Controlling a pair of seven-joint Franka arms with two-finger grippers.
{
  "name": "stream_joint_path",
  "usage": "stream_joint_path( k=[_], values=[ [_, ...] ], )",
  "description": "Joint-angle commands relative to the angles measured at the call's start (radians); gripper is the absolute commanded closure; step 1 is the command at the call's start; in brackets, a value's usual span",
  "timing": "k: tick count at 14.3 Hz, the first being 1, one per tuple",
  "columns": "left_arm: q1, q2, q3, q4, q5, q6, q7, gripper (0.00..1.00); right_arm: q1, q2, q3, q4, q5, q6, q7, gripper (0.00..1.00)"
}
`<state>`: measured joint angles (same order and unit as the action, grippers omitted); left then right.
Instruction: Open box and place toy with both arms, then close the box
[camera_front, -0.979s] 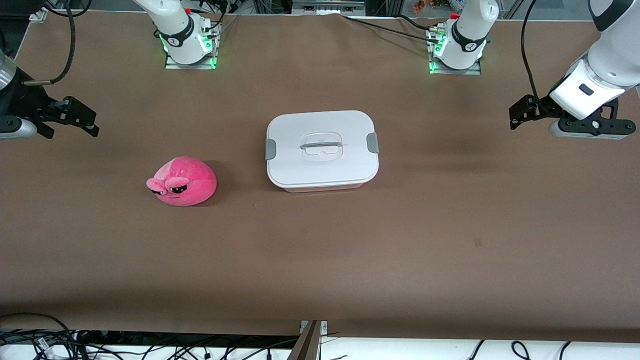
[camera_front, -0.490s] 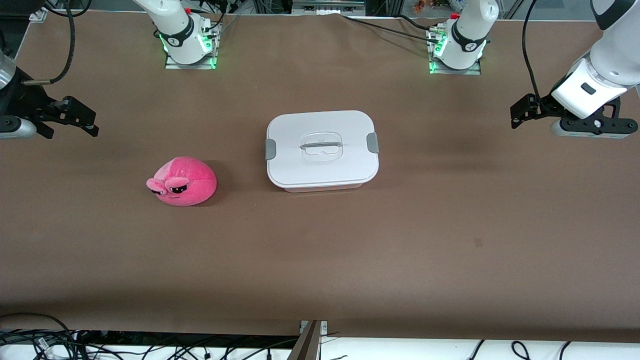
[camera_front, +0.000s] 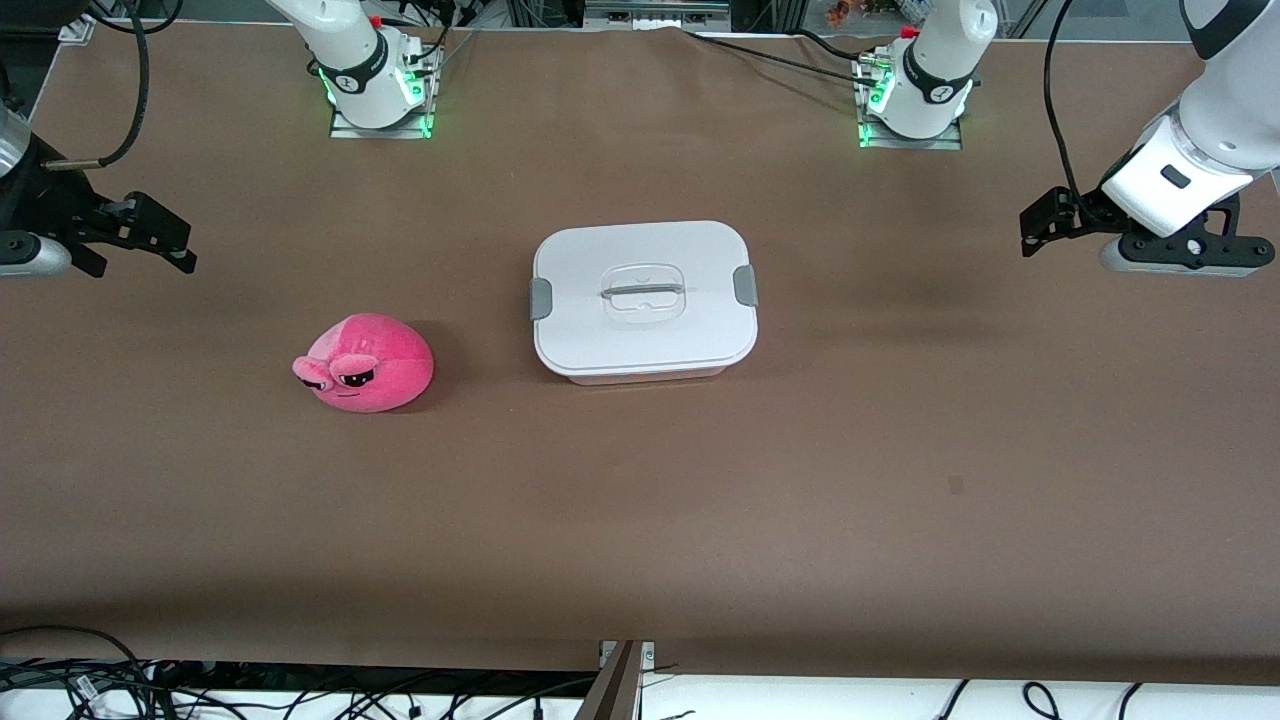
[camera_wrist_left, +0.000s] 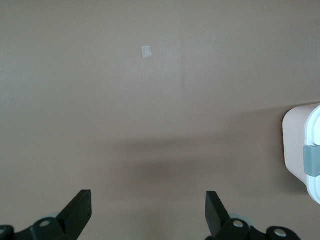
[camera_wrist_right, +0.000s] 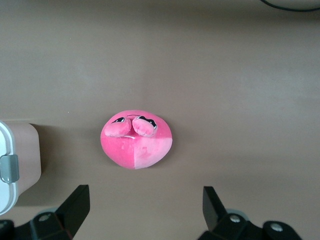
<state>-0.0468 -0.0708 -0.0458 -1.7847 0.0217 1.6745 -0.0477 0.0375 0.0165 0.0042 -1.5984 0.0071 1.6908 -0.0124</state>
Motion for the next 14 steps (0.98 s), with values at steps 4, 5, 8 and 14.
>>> stream_joint_path(
  k=[4, 5, 8, 14],
  values=[
    [-0.002, 0.006, 0.000, 0.025, -0.019, -0.022, -0.003, 0.00, -0.010, 0.013, 0.005, 0.029, 0.008, -0.014, 0.003, 0.00],
    [-0.002, 0.006, 0.000, 0.025, -0.019, -0.022, -0.003, 0.00, -0.010, 0.013, 0.005, 0.029, 0.008, -0.014, 0.003, 0.00],
    [-0.004, 0.006, 0.000, 0.025, -0.019, -0.022, -0.001, 0.00, -0.010, 0.013, 0.005, 0.029, 0.008, -0.014, 0.003, 0.00],
    [-0.011, 0.006, -0.002, 0.027, -0.019, -0.022, -0.001, 0.00, -0.010, 0.008, 0.005, 0.031, 0.008, -0.023, -0.006, 0.00]
  ],
)
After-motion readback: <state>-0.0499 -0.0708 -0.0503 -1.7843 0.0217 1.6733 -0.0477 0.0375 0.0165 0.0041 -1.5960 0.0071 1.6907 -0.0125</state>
